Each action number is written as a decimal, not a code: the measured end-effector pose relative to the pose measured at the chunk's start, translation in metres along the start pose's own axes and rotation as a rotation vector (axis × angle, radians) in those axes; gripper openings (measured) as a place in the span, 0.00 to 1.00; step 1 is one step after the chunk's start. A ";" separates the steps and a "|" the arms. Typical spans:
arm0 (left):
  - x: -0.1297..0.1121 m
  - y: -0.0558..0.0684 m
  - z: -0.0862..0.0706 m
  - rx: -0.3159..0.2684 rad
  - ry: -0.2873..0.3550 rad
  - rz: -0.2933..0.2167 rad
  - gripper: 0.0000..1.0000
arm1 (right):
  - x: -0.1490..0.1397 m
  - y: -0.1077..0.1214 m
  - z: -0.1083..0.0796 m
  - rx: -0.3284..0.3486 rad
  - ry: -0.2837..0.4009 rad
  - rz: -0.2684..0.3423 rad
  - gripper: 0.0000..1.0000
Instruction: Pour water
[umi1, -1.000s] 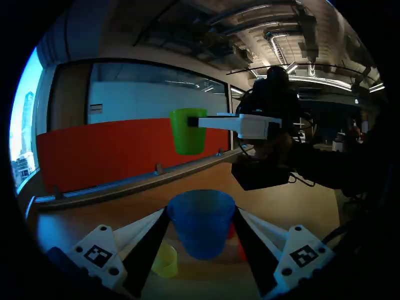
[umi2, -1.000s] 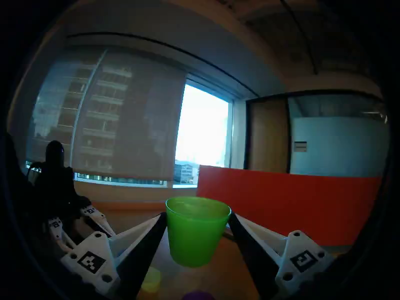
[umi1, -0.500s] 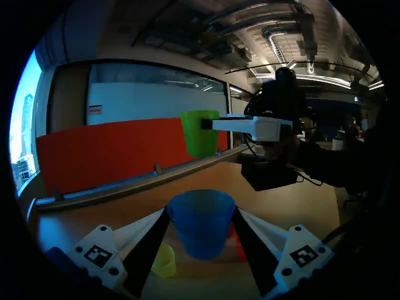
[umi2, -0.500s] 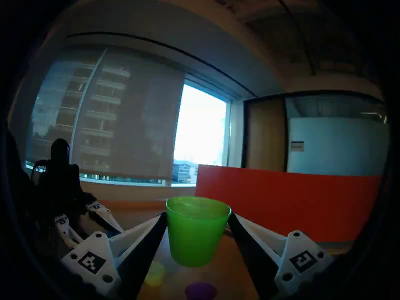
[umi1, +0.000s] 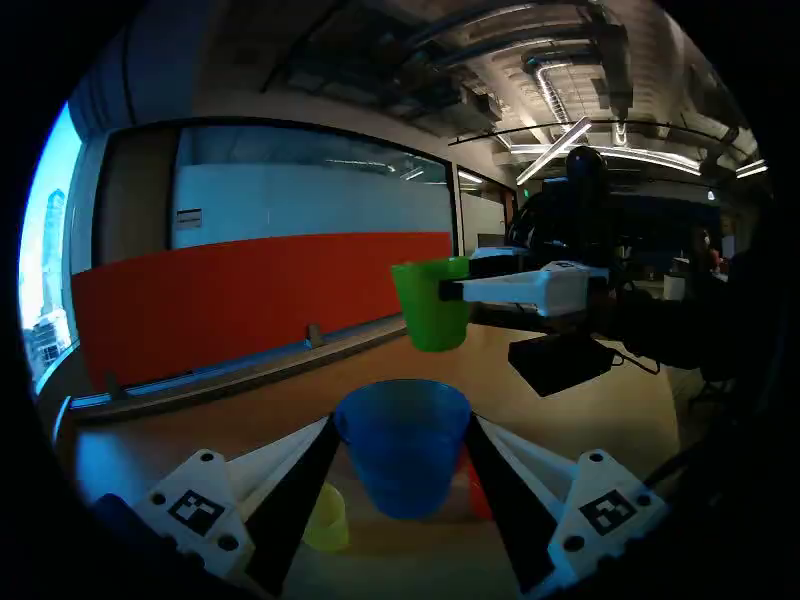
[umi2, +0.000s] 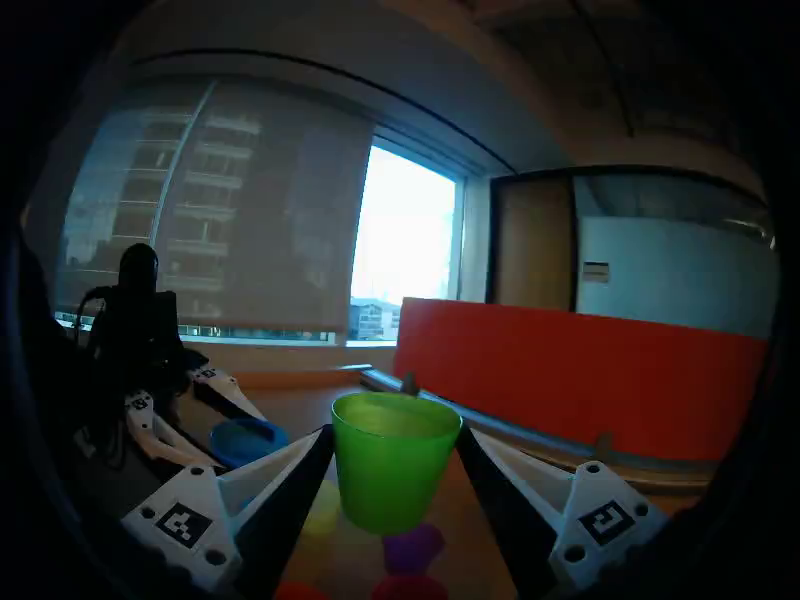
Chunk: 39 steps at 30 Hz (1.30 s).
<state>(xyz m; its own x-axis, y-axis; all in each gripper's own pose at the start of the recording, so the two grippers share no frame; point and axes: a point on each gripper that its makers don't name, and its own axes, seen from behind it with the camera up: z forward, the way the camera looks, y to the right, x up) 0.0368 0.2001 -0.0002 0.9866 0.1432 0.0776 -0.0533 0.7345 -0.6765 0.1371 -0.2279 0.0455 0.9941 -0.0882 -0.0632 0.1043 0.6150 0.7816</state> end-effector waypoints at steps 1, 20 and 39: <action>0.000 0.000 0.000 0.001 0.000 0.002 0.87 | -0.003 -0.001 -0.001 0.000 -0.007 0.002 0.92; 0.011 0.002 0.003 0.001 0.006 0.051 0.88 | -0.048 -0.037 -0.013 0.066 -0.086 0.040 0.92; 0.025 0.003 0.006 0.002 0.005 0.132 0.87 | -0.066 -0.069 -0.025 0.120 -0.100 0.078 0.93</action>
<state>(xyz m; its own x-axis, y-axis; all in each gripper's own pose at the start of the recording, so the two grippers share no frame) 0.0604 0.2100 0.0039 0.9718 0.2352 -0.0158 -0.1830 0.7107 -0.6793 0.0645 -0.2452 -0.0195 0.9904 -0.1253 0.0578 0.0169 0.5256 0.8505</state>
